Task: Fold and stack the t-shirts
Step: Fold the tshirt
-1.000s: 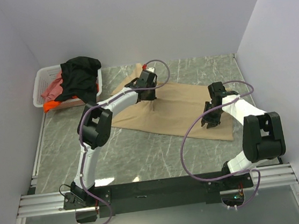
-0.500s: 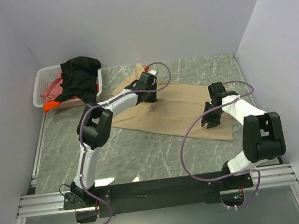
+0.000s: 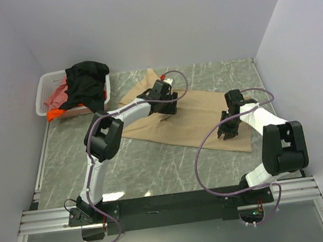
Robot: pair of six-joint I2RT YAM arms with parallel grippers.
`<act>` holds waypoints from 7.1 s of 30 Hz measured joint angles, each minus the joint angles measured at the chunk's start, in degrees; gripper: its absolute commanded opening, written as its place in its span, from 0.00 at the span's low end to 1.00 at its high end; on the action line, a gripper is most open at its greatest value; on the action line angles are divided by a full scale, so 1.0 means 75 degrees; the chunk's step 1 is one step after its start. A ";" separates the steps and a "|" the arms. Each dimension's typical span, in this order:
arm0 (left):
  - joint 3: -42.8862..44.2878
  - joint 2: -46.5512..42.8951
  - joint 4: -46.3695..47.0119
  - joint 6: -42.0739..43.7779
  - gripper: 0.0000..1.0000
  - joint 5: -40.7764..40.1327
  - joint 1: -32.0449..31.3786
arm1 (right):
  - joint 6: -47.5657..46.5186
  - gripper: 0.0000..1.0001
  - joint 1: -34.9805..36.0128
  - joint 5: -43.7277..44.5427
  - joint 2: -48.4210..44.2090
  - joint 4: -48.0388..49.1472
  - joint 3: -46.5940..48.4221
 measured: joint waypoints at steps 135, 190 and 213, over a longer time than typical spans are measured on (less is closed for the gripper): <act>0.0799 0.0396 0.0175 0.0527 0.99 -0.1568 0.1574 | 0.0017 0.38 0.0050 -0.0085 -0.0329 -0.0070 -0.0361; -0.7790 -0.5292 0.2661 -0.3293 0.99 -0.1708 0.0350 | 0.0070 0.38 0.0851 -0.0493 -0.0169 0.0970 -0.1005; -0.9483 -0.7702 0.1679 -0.4313 0.99 -0.1891 0.0117 | 0.0717 0.41 0.0956 -0.1545 -0.0854 0.0087 -0.1824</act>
